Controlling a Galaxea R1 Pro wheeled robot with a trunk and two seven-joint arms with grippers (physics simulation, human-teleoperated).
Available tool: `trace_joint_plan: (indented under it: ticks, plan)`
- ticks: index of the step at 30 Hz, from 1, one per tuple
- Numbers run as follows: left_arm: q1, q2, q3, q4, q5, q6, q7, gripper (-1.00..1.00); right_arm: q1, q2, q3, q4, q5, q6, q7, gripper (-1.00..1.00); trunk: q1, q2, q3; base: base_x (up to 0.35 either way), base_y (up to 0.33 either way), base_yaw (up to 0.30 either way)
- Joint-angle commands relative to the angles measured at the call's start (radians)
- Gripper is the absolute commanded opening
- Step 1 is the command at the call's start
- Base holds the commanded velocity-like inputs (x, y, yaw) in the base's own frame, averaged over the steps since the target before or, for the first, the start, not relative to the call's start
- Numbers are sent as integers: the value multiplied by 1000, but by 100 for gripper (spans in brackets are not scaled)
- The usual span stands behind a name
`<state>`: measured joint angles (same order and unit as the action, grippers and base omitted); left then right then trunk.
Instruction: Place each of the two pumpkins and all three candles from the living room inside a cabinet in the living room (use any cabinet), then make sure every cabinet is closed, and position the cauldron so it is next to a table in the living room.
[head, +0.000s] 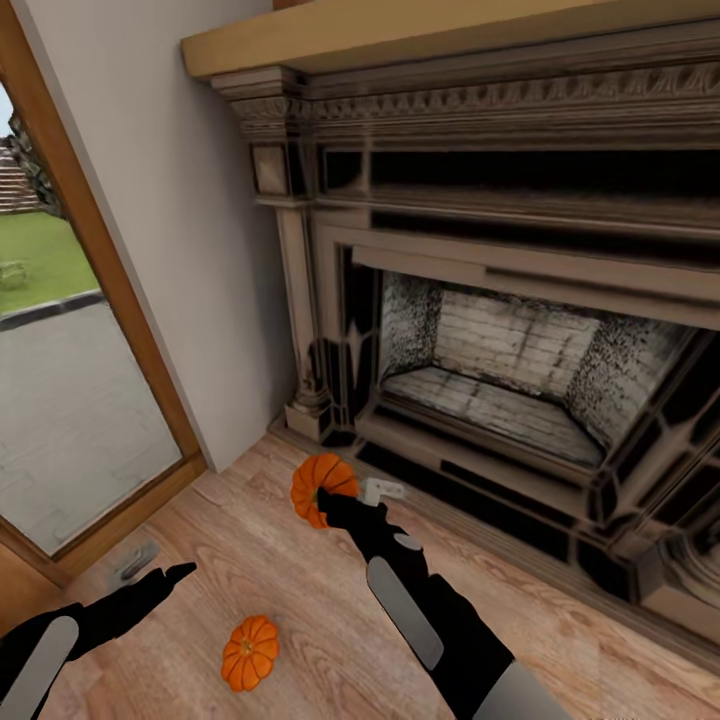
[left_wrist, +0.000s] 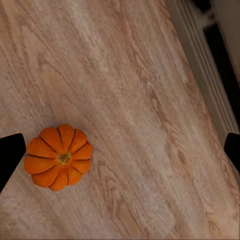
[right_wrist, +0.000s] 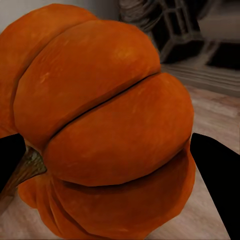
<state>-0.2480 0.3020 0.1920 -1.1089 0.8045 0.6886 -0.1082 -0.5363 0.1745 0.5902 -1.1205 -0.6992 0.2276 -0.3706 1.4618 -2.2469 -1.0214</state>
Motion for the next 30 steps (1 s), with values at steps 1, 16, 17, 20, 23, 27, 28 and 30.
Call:
trace_joint_plan:
  ticks: [1, 16, 17, 20, 23, 27, 28, 30]
  plan:
    - [-1, -1, -1, 0, -3, 0, -4, 100, 1, 0, 4, -9, -4, 4, -7, -100, 4, -8, -4, 0, 0, 0]
    - [-1, 0, -5, 7, -8, -12, -10, 100, 5, 0, 8, -10, -14, -10, -7, -100, 61, -113, -51, 0, 0, 0]
    - [-1, 1, -5, 8, -6, -10, -11, 100, 5, 0, 8, -7, -14, -10, -7, -100, 65, -120, -54, 0, 0, 0]
    - [-1, 4, -3, 6, -1, -7, -16, 100, 6, 0, 7, 0, -15, -29, -7, -100, 77, -141, -64, 0, 0, 0]
    - [-1, 7, 0, 6, 2, -5, -29, 100, 6, 0, 8, 18, -16, -64, -7, -100, 88, -162, -73, 0, 0, 0]
    - [-1, 8, 1, 6, 3, -5, -39, 100, 6, 0, 8, 41, -16, -77, -7, -100, 103, -190, -86, 0, 0, 0]
    - [-1, 9, 1, 6, 3, -4, -40, 100, 6, 0, 8, 43, -16, -78, -7, -100, 107, -197, -89, 0, 0, 0]
    - [-1, 10, 2, 6, 3, -3, -41, 100, 6, 0, 7, 45, -16, -80, -6, -100, 115, -211, -95, 0, 0, 0]
